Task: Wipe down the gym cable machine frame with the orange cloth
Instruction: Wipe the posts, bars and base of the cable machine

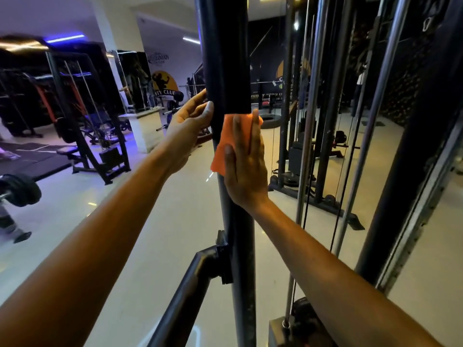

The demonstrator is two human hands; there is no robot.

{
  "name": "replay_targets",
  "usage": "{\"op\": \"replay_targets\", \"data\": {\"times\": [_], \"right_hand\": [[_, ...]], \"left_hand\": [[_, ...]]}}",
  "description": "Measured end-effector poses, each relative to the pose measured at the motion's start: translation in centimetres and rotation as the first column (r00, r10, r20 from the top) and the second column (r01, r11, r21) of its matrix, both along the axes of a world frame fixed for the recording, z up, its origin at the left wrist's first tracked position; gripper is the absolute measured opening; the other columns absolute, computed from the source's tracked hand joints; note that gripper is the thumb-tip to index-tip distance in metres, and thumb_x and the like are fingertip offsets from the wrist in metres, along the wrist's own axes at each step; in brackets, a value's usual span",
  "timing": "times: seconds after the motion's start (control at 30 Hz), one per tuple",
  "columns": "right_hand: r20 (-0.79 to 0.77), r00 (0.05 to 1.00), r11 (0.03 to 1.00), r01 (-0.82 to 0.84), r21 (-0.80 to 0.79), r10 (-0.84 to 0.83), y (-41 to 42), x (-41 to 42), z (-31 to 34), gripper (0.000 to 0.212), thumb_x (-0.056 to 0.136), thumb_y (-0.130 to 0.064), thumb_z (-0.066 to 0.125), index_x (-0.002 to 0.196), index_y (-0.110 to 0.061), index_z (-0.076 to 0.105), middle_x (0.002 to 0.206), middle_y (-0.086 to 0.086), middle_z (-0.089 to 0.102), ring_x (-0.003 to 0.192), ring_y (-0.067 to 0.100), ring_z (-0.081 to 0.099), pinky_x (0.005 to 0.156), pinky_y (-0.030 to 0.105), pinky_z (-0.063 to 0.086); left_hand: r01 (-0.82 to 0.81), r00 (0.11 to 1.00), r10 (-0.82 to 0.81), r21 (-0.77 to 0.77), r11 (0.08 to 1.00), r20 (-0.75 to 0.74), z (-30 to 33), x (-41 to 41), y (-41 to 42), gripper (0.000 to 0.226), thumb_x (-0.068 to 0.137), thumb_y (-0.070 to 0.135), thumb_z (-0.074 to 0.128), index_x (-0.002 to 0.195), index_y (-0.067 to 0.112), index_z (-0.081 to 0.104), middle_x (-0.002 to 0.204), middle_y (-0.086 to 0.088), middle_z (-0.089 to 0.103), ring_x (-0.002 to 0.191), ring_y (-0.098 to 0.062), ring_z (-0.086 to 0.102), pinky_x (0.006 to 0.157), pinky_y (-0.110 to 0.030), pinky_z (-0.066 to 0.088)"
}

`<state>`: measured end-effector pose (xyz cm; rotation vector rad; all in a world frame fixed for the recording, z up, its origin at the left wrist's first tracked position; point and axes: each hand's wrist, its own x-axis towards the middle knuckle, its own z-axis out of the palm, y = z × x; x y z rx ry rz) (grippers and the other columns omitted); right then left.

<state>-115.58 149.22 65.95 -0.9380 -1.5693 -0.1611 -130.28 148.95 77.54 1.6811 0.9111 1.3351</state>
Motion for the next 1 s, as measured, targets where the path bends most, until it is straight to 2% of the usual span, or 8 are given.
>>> {"op": "replay_targets", "data": {"times": [0.1,0.2,0.3,0.57,0.77,0.83,0.93,1.0], "right_hand": [[-0.006,0.999,0.999,0.039,0.014,-0.039,0.7,-0.3,0.7,0.063,0.116,-0.051,0.024,0.17,-0.027,0.004,0.181,0.015,-0.002,0.166,0.041,0.015,0.123,0.062,0.04],[0.109,0.99,0.995,0.089,-0.038,-0.085,-0.1,0.1,-6.0,0.073,0.117,-0.045,0.037,0.172,-0.033,-0.01,0.181,0.013,-0.011,0.168,0.038,0.002,0.13,0.061,0.027],[0.159,0.984,0.983,0.103,-0.151,-0.079,-1.8,0.2,-12.7,0.078,0.116,-0.049,0.036,0.169,-0.041,-0.021,0.18,0.011,-0.018,0.168,0.032,-0.01,0.126,0.067,0.031],[0.032,0.996,0.994,0.087,-0.068,-0.085,-0.3,-0.7,-2.5,0.065,0.116,-0.056,0.021,0.171,-0.028,0.003,0.181,0.009,-0.014,0.168,0.038,0.001,0.127,0.055,0.021],[0.166,0.985,0.961,0.092,-0.26,-0.05,-2.6,0.2,-14.4,0.077,0.116,-0.054,0.035,0.17,-0.032,-0.014,0.179,0.013,-0.022,0.167,0.039,-0.003,0.125,0.067,0.035],[0.13,0.992,0.938,0.042,-0.345,0.004,-4.1,0.5,-16.8,0.075,0.113,-0.065,0.023,0.166,-0.044,-0.025,0.178,0.006,-0.028,0.166,0.034,-0.002,0.121,0.07,0.039],[0.061,0.997,0.971,-0.022,-0.24,0.038,-4.4,0.3,-12.5,0.068,0.109,-0.072,0.012,0.159,-0.056,-0.032,0.172,-0.013,-0.04,0.167,0.038,-0.002,0.126,0.063,0.028],[0.033,0.999,0.991,-0.003,-0.135,0.007,-3.5,-0.4,-7.9,0.068,0.112,-0.065,0.015,0.163,-0.051,-0.027,0.174,-0.011,-0.035,0.168,0.038,-0.005,0.126,0.053,0.022]], "left_hand": [[-0.005,1.0,0.005,0.006,1.0,-0.004,-0.3,0.0,0.0,0.049,0.113,0.029,0.054,0.161,0.03,0.044,0.141,0.007,0.071,0.129,-0.014,0.068,0.112,-0.049,0.052],[0.003,1.0,-0.003,0.007,1.0,-0.01,-0.8,-0.3,0.0,0.05,0.113,0.027,0.055,0.162,0.027,0.044,0.144,0.003,0.07,0.132,-0.016,0.067,0.114,-0.051,0.053],[0.009,1.0,-0.009,-0.005,1.0,-0.017,-1.5,-0.5,-0.1,0.052,0.112,0.025,0.058,0.162,0.026,0.044,0.144,0.0,0.069,0.132,-0.02,0.066,0.115,-0.054,0.052],[0.006,1.0,-0.006,-0.005,1.0,-0.02,-1.5,-0.2,-0.5,0.049,0.114,0.024,0.053,0.161,0.028,0.044,0.141,0.003,0.071,0.131,-0.019,0.068,0.108,-0.045,0.056],[0.022,1.0,-0.023,-0.038,0.999,-0.016,-3.9,-0.5,-0.4,0.051,0.113,0.026,0.057,0.162,0.029,0.044,0.146,0.002,0.068,0.136,-0.019,0.064,0.116,-0.052,0.05],[0.03,0.999,-0.032,-0.054,0.998,-0.023,-5.0,-0.6,-0.6,0.052,0.112,0.023,0.058,0.162,0.028,0.044,0.147,0.001,0.067,0.137,-0.02,0.063,0.117,-0.052,0.05],[0.03,0.999,-0.032,-0.078,0.997,-0.029,-6.3,-0.5,-1.0,0.052,0.112,0.022,0.057,0.162,0.027,0.043,0.147,0.003,0.067,0.135,-0.016,0.064,0.115,-0.047,0.052],[0.026,0.999,-0.029,-0.082,0.996,-0.034,-6.5,-0.4,-1.0,0.052,0.113,0.023,0.056,0.162,0.027,0.042,0.148,0.004,0.066,0.135,-0.015,0.064,0.113,-0.045,0.053]]}}
